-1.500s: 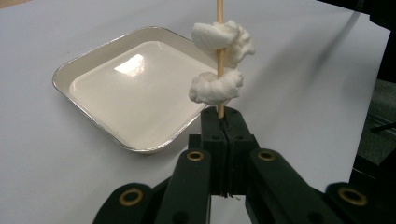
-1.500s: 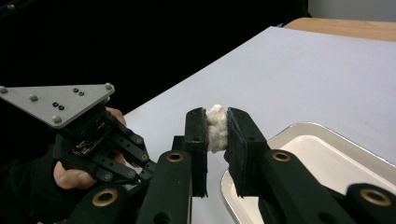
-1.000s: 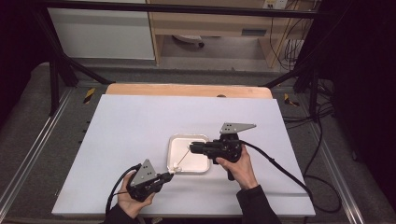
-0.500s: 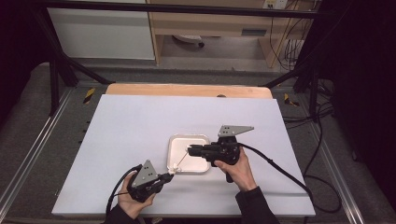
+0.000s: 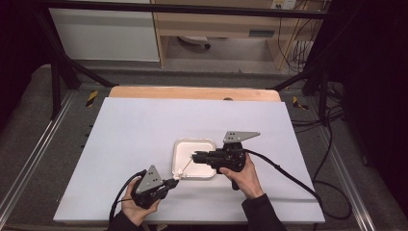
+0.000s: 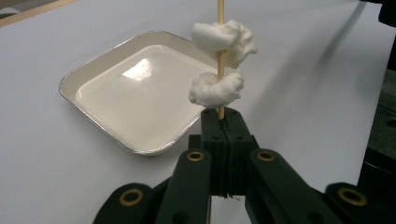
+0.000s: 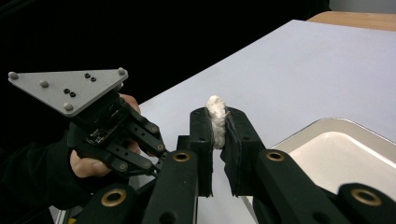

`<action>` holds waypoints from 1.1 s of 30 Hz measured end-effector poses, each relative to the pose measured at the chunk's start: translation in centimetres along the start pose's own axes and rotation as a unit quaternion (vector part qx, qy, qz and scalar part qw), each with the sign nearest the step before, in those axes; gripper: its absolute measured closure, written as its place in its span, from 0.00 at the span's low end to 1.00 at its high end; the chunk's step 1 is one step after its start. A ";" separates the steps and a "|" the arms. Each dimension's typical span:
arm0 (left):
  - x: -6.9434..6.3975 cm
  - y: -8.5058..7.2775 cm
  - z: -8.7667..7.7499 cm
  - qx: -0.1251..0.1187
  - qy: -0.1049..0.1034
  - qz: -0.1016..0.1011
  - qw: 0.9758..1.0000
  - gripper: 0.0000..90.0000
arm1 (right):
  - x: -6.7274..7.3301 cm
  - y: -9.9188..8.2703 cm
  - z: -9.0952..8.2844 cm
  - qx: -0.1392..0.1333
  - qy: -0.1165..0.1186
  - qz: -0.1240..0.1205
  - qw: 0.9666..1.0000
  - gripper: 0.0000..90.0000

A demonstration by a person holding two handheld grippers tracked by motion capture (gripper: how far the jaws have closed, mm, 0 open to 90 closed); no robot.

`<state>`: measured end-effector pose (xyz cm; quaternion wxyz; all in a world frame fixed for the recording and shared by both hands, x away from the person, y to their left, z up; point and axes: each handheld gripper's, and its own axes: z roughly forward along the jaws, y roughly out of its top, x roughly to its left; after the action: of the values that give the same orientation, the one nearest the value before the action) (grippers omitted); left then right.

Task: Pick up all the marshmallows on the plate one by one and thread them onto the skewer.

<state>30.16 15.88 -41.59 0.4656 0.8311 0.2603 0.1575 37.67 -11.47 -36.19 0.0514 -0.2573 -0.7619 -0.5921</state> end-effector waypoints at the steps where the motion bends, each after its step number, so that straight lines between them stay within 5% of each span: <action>1: 0.0 0.0 0.0 0.000 0.000 0.000 1.000 0.99 | 0.0 0.0 0.0 0.001 0.000 -0.001 1.000 0.92; 33: 0.0 0.0 0.0 -0.001 -0.003 -0.008 1.000 0.99 | 0.1 -0.8 0.6 -0.003 0.011 0.003 1.000 0.92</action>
<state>30.18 15.88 -41.56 0.4682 0.8293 0.2652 0.1510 37.39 -11.06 -37.02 0.0601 -0.2532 -0.7588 -0.5971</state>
